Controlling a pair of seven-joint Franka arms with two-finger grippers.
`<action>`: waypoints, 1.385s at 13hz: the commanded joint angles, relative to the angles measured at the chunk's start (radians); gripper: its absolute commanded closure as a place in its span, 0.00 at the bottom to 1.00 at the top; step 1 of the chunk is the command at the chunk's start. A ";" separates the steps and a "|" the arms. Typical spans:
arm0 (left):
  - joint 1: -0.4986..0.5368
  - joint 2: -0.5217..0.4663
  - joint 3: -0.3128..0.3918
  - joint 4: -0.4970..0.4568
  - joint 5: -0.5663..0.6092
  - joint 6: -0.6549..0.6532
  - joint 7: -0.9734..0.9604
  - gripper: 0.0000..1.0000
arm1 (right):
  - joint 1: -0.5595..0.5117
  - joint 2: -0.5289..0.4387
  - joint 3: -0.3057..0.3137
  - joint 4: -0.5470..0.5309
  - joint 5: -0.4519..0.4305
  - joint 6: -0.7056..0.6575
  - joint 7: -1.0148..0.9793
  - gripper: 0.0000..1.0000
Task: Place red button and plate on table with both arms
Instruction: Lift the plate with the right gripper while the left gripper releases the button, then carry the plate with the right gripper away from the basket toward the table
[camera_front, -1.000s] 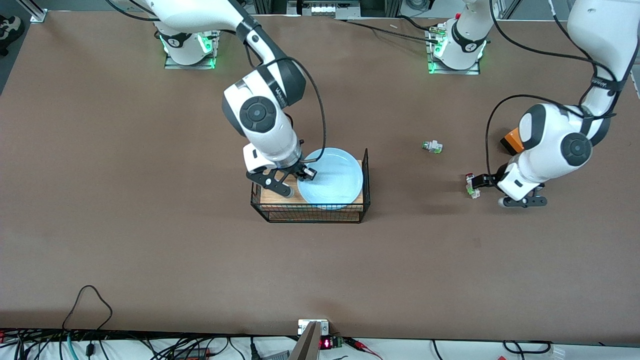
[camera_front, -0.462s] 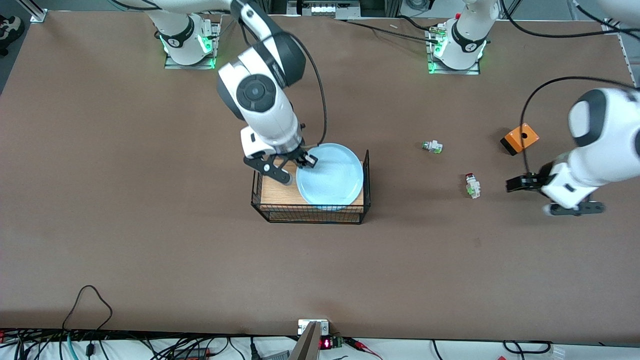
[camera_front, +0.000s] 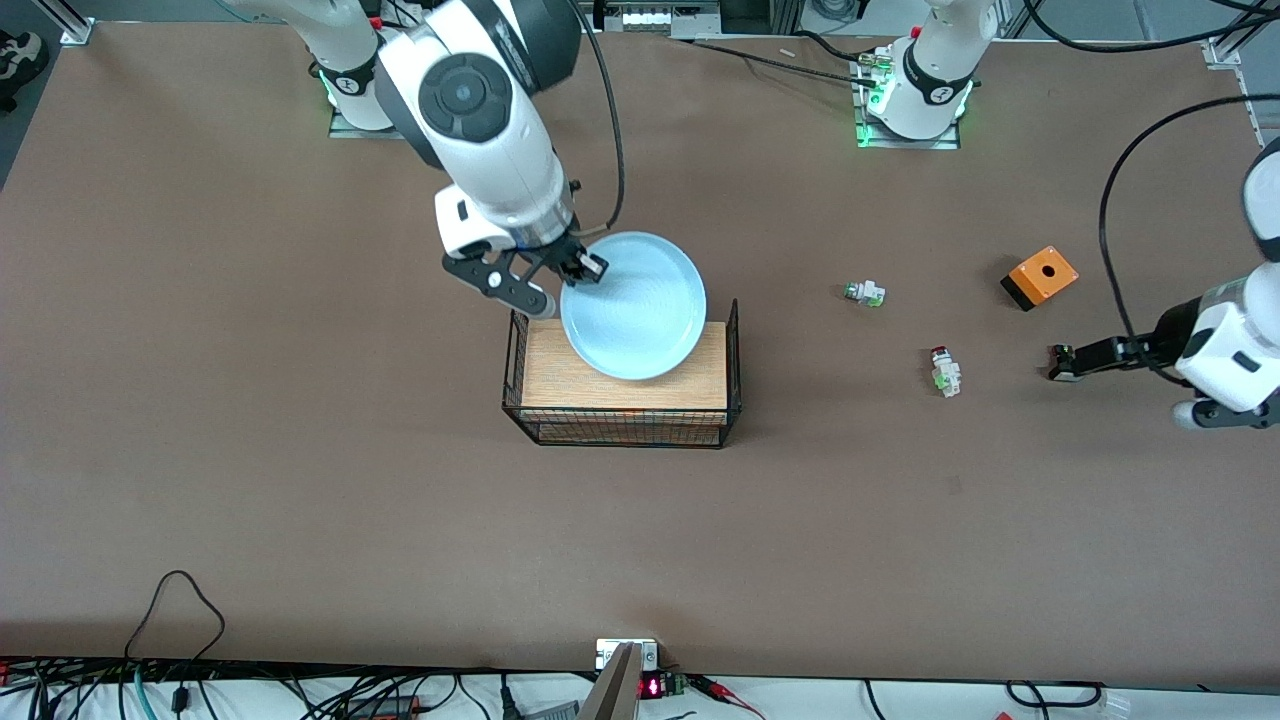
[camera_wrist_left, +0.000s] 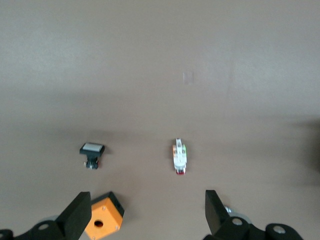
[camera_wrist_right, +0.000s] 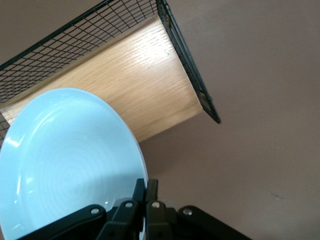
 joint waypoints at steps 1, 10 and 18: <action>-0.013 0.007 -0.007 0.102 -0.003 -0.111 0.007 0.00 | -0.006 -0.071 0.001 -0.008 0.005 -0.100 -0.002 1.00; -0.017 0.009 -0.010 0.261 -0.012 -0.200 -0.059 0.00 | -0.364 -0.096 -0.009 -0.022 0.079 -0.209 -0.687 1.00; -0.020 -0.005 -0.023 0.275 -0.007 -0.220 -0.060 0.00 | -0.674 0.072 -0.009 -0.020 0.176 -0.150 -1.259 1.00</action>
